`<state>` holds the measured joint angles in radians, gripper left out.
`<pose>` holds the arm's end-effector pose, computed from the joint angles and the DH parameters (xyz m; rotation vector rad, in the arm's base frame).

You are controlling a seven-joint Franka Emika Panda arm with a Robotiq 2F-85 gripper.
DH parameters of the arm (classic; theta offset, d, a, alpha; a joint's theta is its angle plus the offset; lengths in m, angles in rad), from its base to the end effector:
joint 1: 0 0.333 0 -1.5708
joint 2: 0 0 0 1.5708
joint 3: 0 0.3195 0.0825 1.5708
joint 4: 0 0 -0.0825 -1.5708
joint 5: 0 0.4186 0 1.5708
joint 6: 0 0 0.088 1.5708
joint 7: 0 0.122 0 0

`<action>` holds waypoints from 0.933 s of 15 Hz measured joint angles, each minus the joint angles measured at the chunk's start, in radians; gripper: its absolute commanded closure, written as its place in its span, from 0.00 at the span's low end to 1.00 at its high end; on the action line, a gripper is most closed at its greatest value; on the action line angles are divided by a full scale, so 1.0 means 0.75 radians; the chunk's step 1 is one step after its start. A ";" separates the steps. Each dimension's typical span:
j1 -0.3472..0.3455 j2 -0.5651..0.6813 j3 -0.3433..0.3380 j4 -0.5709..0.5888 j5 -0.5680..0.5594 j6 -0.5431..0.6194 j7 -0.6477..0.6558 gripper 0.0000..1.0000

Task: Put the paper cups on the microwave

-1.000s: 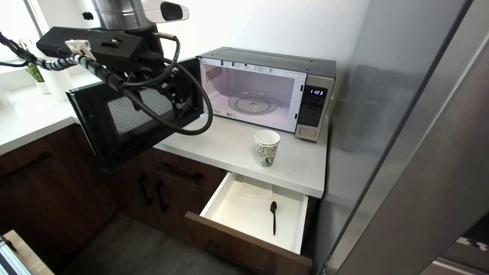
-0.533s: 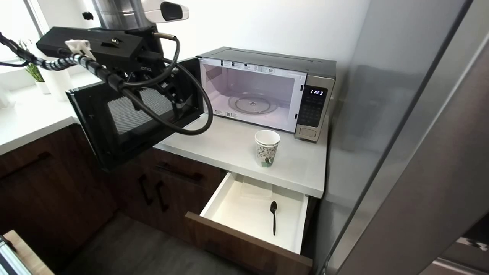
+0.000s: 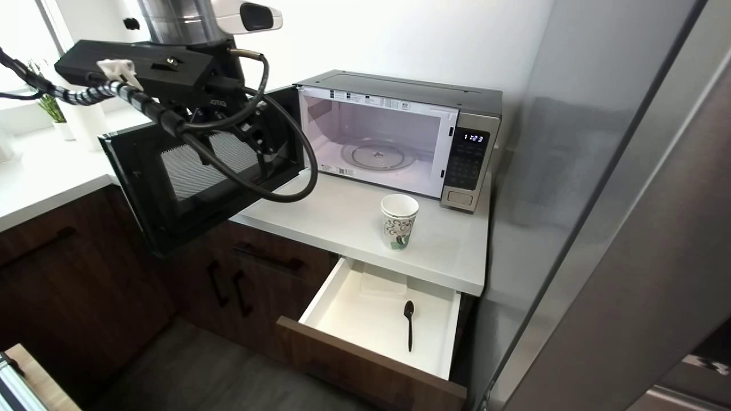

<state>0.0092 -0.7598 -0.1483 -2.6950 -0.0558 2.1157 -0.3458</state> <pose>0.3662 -0.0508 0.4423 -3.0901 -0.4085 -0.2860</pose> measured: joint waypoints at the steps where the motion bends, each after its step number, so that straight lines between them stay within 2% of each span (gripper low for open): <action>1: -0.001 0.009 0.002 0.001 0.002 0.024 0.029 0.00; 5: -0.023 0.171 0.018 0.055 0.031 0.228 0.262 0.00; 10: -0.079 0.572 0.072 0.241 0.063 0.513 0.579 0.00; 14: -0.136 0.889 0.122 0.425 0.039 0.649 0.877 0.00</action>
<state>-0.0928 -0.0931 -0.0569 -2.3765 -0.0264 2.6024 0.3121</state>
